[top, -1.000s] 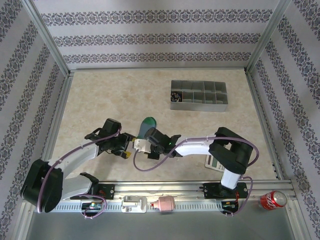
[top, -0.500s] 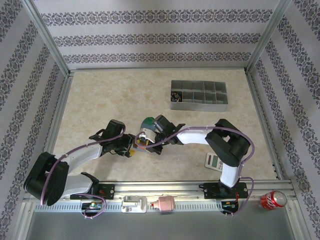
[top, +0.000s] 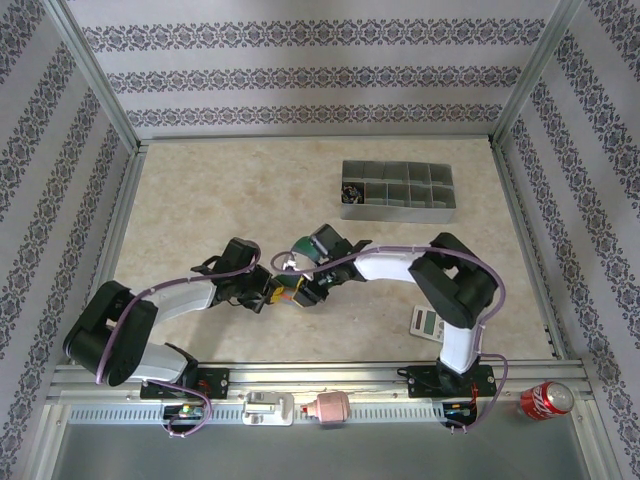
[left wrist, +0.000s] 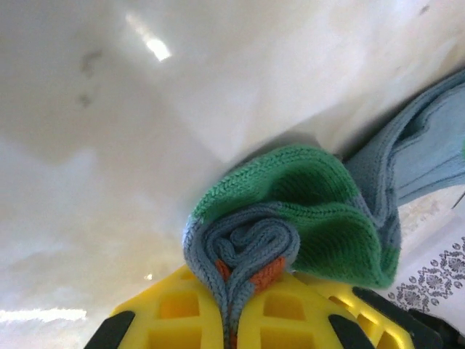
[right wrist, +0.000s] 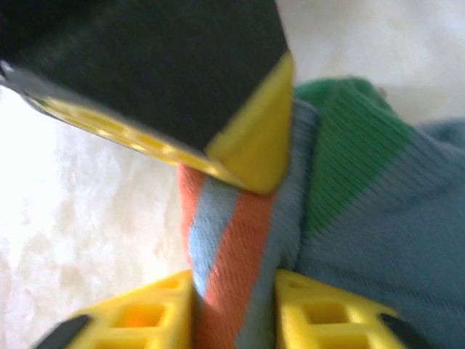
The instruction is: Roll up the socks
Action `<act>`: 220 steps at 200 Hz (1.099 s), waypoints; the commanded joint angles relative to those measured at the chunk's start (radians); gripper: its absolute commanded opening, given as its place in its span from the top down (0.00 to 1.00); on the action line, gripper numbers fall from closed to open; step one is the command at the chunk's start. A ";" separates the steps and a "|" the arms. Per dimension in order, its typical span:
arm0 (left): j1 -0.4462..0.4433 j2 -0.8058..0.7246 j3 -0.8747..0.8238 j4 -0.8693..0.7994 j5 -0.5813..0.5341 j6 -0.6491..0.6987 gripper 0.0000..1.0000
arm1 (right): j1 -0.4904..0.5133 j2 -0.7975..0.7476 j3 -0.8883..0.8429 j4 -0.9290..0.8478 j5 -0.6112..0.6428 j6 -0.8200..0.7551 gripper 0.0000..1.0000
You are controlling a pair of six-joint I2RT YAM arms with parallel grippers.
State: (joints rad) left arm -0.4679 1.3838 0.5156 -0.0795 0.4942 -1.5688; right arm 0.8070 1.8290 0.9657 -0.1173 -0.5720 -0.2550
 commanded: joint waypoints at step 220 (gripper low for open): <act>-0.003 -0.155 -0.019 -0.249 -0.125 -0.178 0.55 | 0.382 -0.041 -0.130 0.110 0.710 -0.173 1.00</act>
State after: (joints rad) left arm -0.4713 1.2900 0.5411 -0.3252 0.4168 -1.7134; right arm 1.2629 1.8153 0.8921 0.0994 0.3614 -0.5739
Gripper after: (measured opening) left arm 0.317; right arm 0.044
